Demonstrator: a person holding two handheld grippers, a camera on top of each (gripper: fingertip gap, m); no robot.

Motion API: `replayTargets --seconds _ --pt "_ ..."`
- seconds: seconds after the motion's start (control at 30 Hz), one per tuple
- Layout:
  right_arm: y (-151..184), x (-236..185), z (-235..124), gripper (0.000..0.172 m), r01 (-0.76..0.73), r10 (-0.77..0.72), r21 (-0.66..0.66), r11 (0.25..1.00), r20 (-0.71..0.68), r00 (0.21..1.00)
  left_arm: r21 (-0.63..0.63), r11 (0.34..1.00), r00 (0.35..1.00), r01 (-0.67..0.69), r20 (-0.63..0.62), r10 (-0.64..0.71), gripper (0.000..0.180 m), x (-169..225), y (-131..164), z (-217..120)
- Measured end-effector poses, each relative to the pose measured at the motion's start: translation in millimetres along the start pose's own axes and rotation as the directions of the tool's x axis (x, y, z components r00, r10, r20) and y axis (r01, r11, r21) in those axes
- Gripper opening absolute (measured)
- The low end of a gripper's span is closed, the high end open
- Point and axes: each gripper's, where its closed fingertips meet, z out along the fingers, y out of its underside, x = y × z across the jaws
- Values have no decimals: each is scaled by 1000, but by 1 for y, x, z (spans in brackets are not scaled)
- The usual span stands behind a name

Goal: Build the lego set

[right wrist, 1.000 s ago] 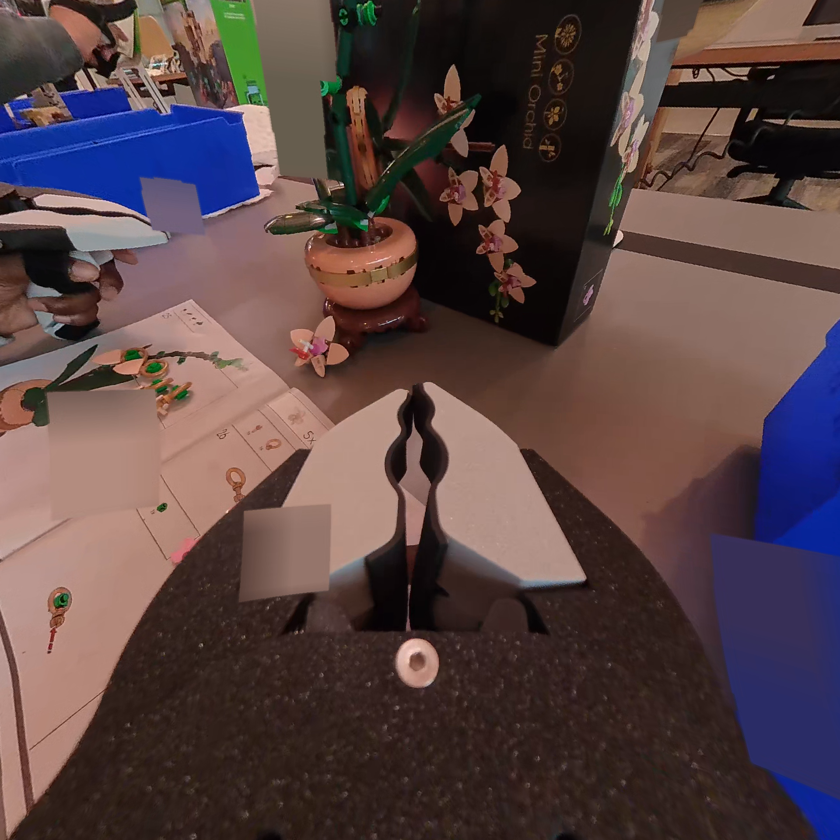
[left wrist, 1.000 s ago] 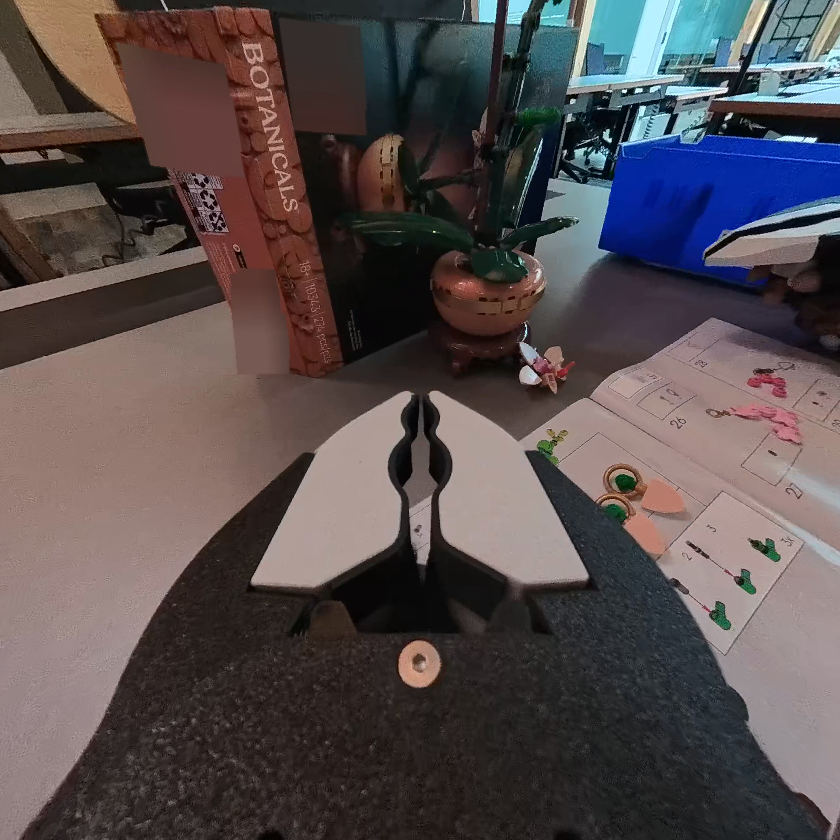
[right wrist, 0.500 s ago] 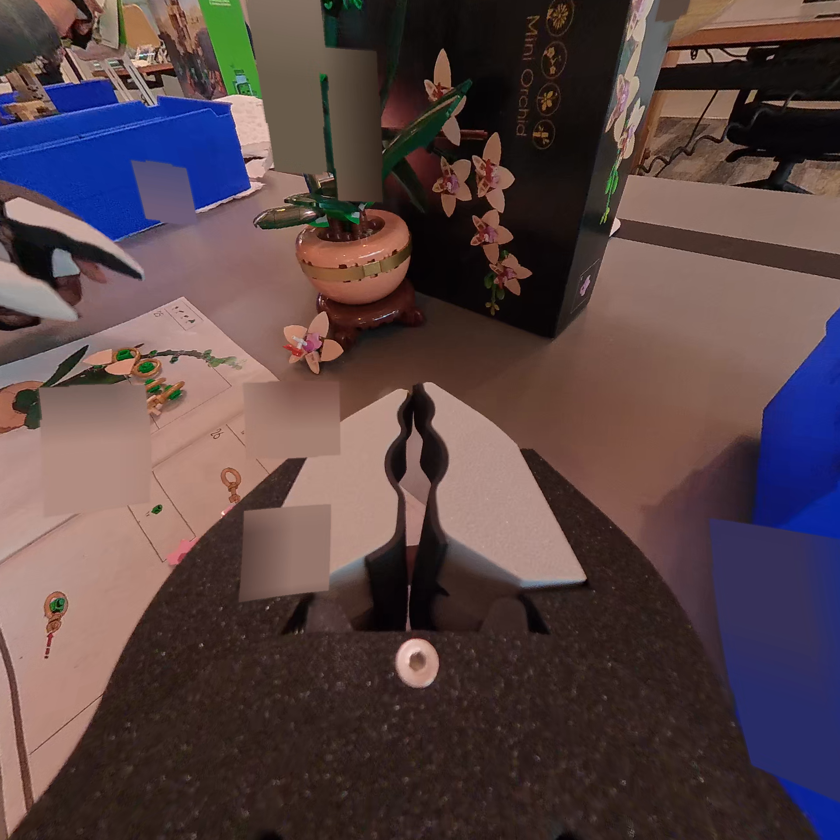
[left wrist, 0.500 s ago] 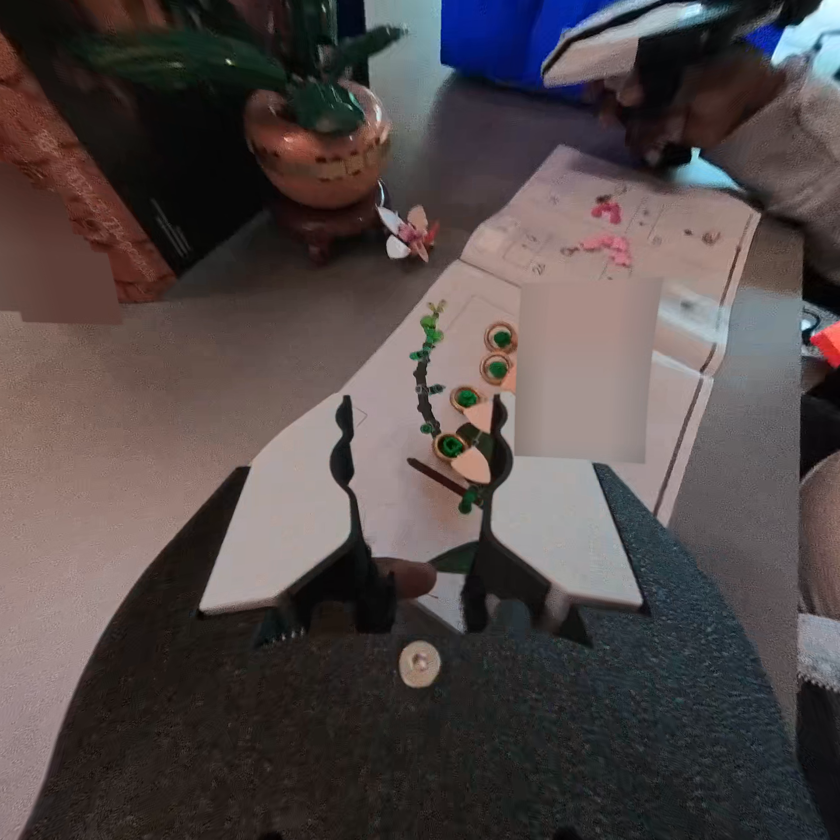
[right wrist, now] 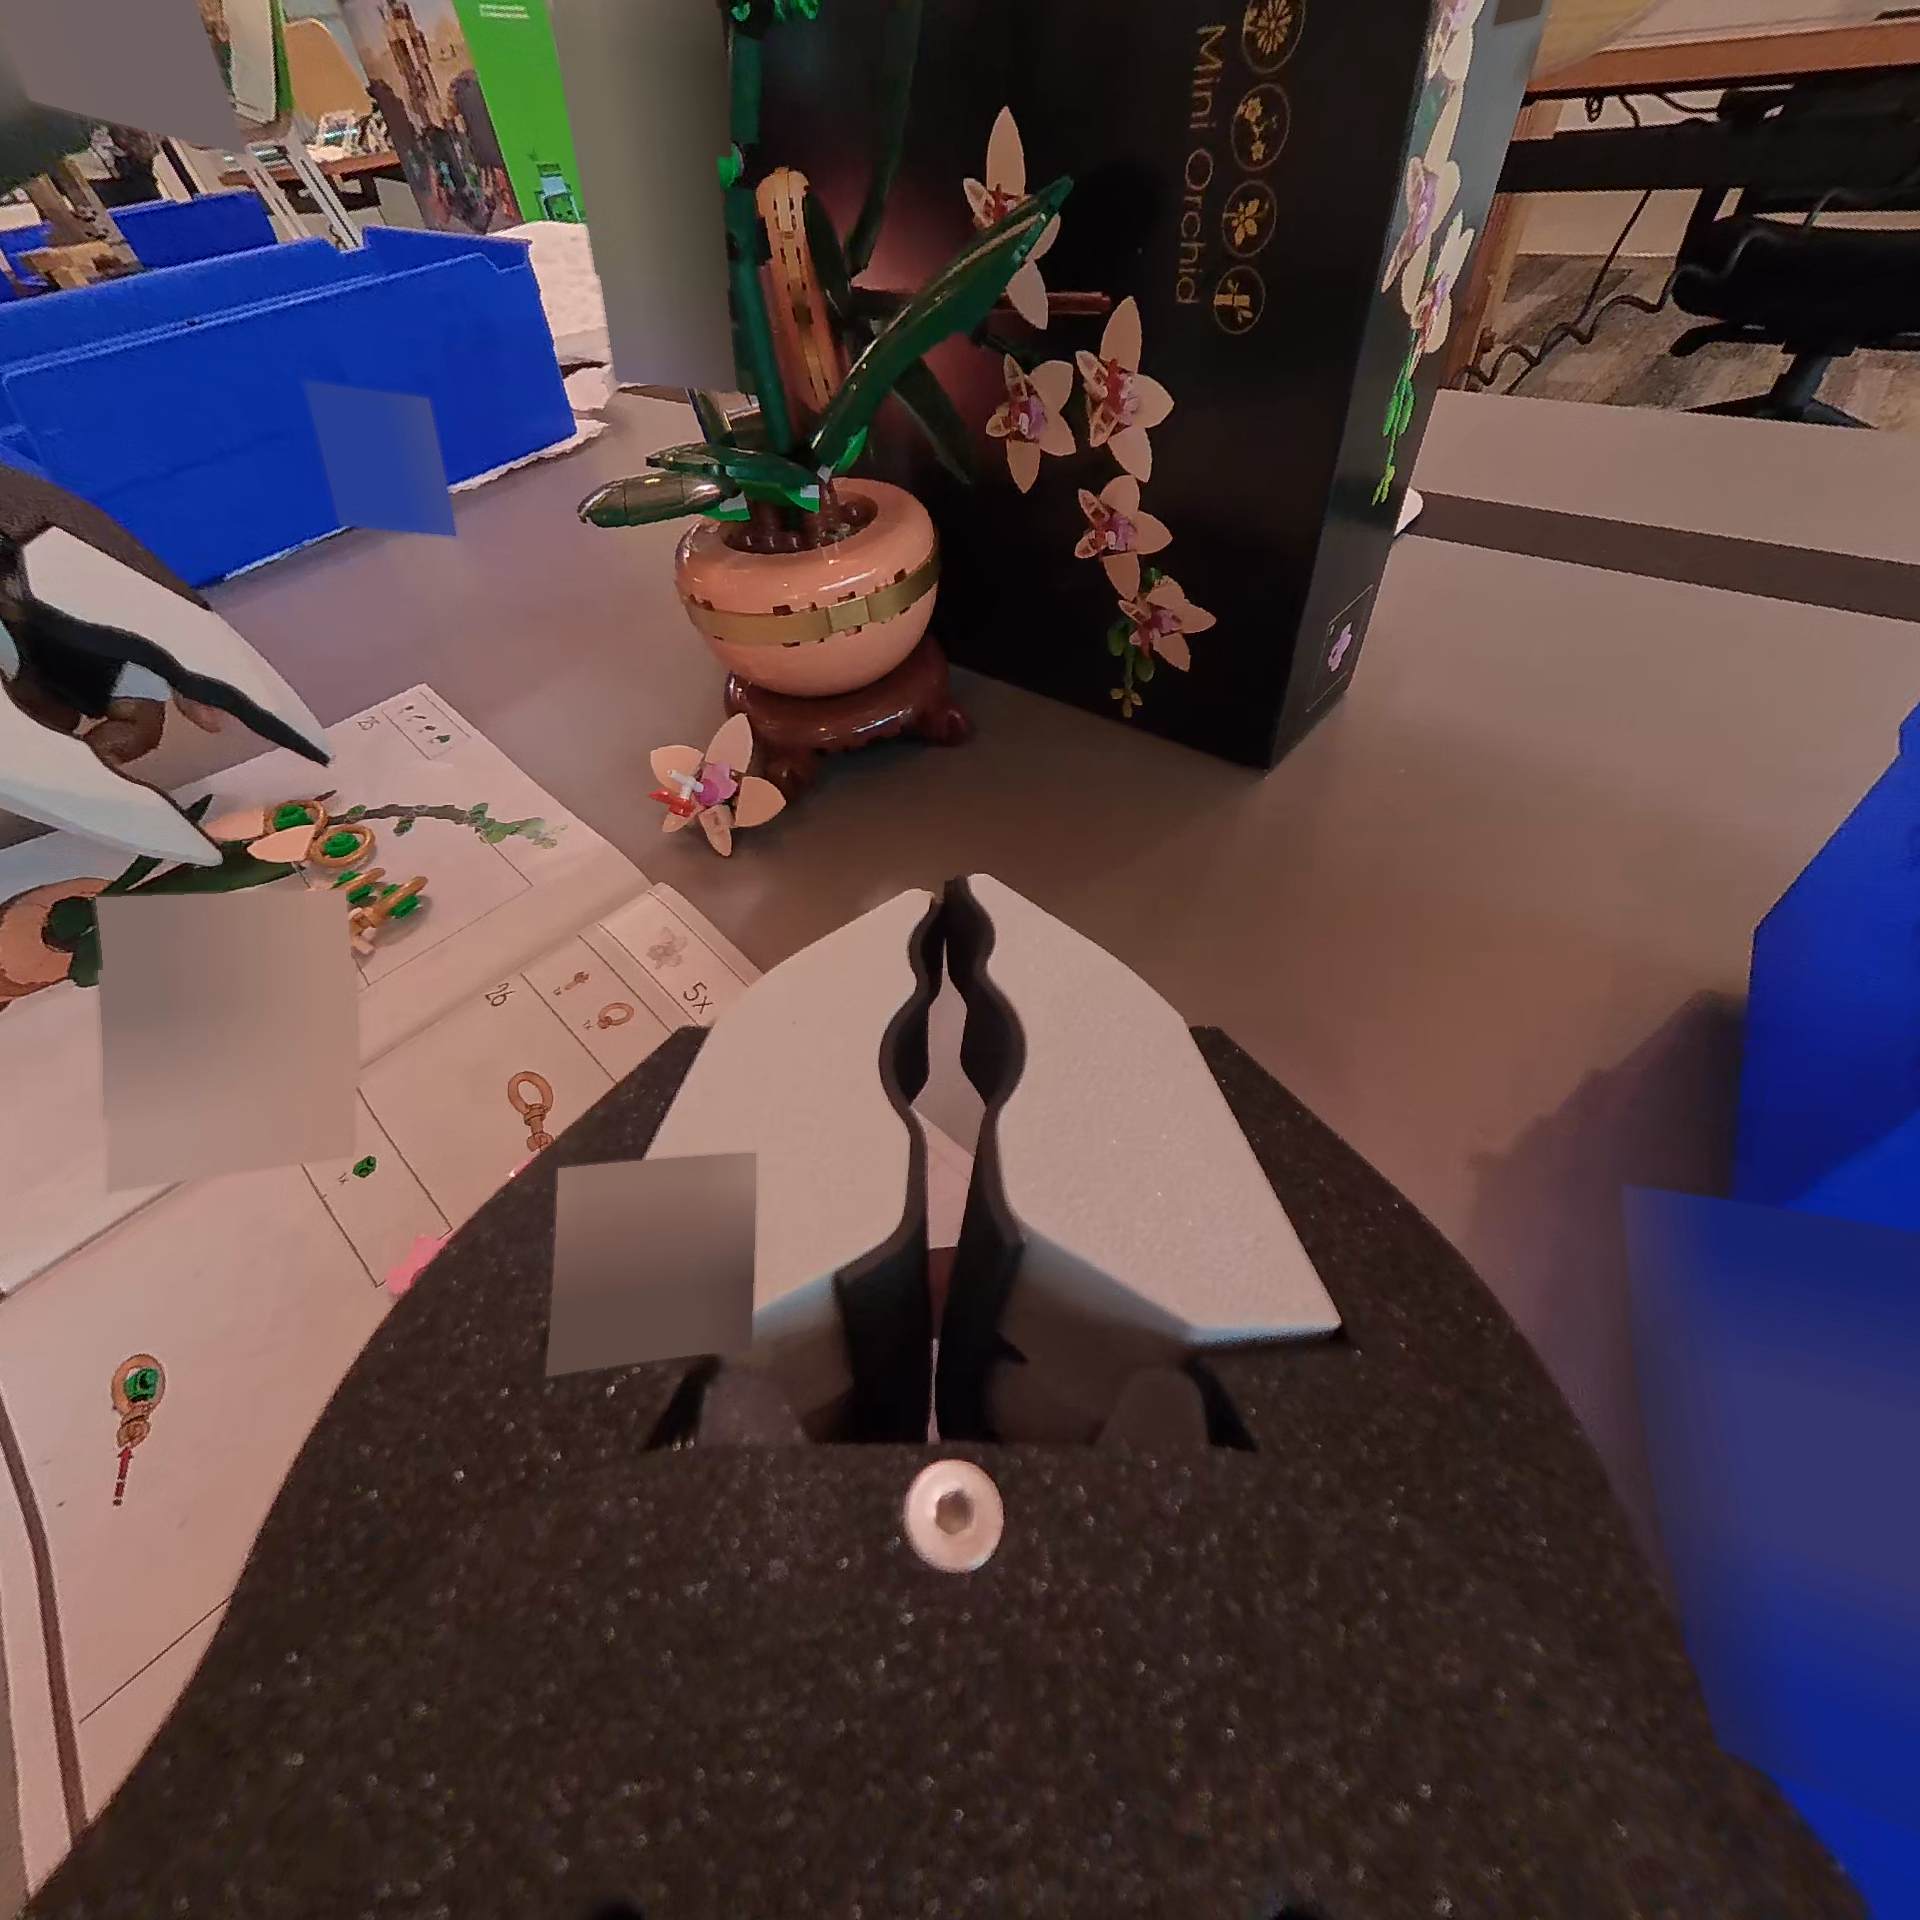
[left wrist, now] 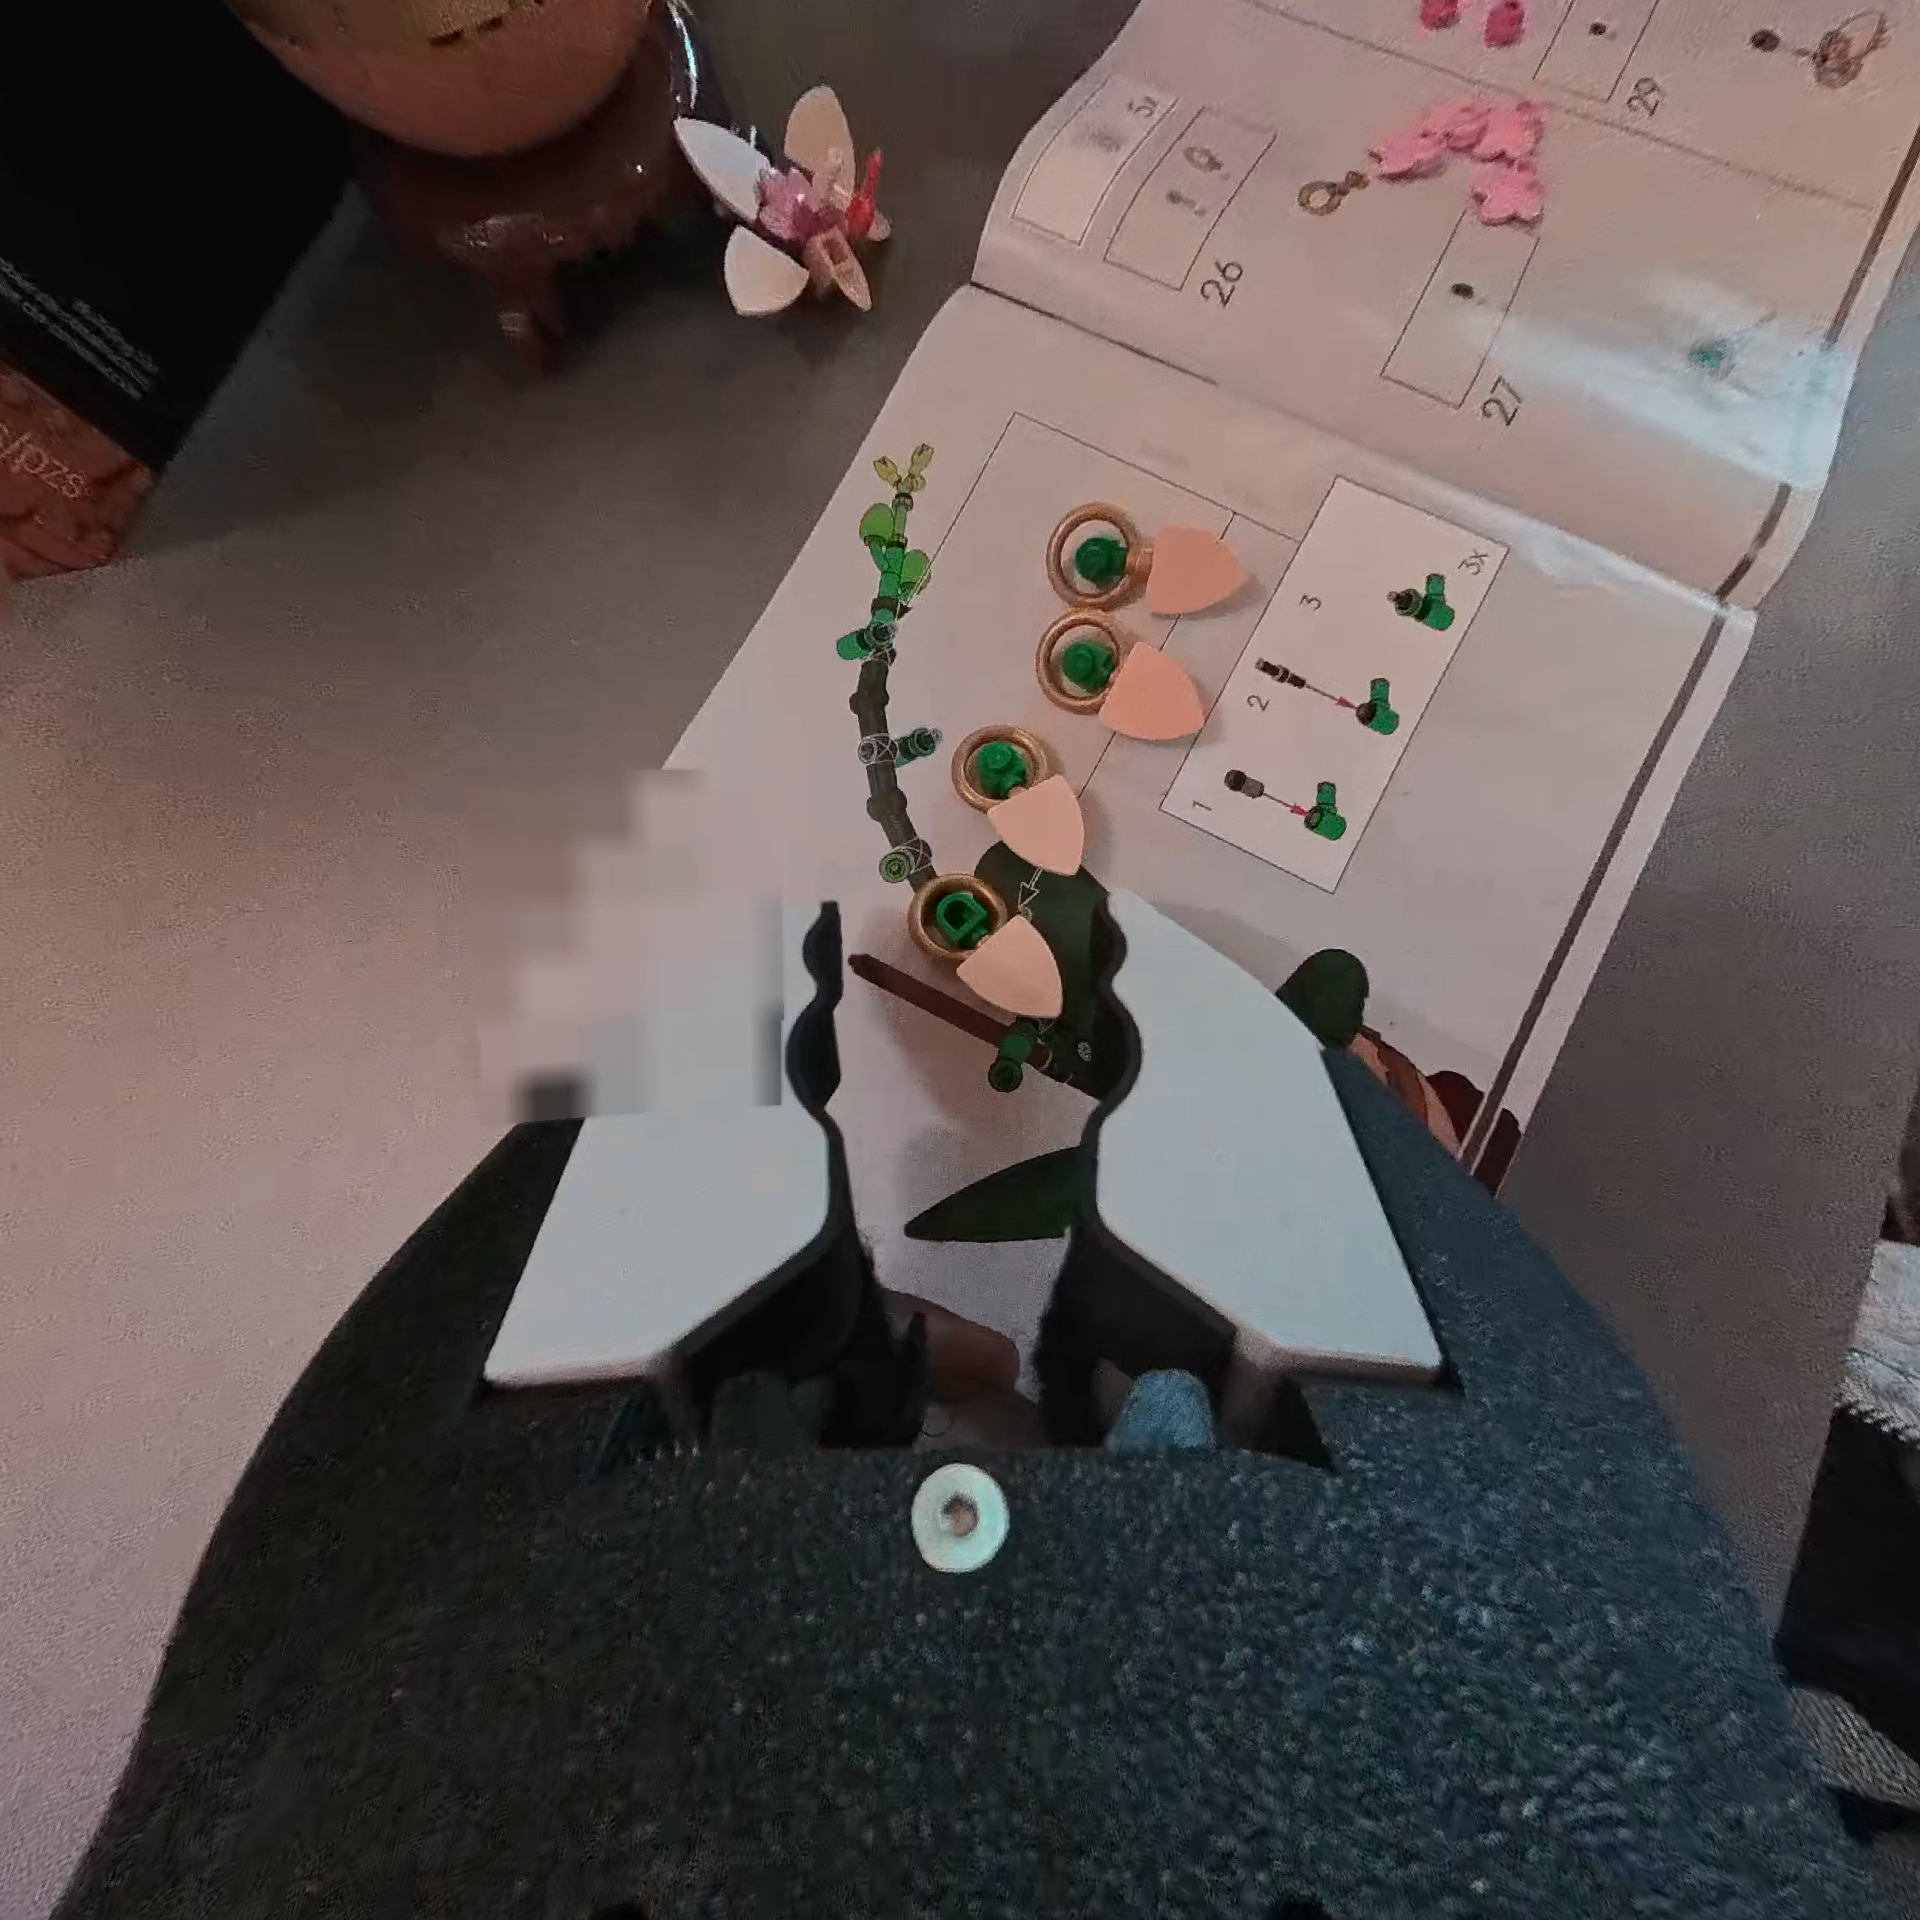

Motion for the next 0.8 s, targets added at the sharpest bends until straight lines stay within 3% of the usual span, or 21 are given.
replayTargets --seconds 0.33,0.5,0.8 --pt "0 0 0 0 -4 4 -1 1000 7 1000 -29 999 1000 -18 -12 18 43 4 3 8" --pt "0 0 0 0 -5 5 -1 1000 8 1000 -19 1000 999 -19 -33 18 20 6 3 8" --pt "1 0 0 0 -2 2 -3 1000 9 1000 -28 999 998 -35 -46 34 18 7 8 3"
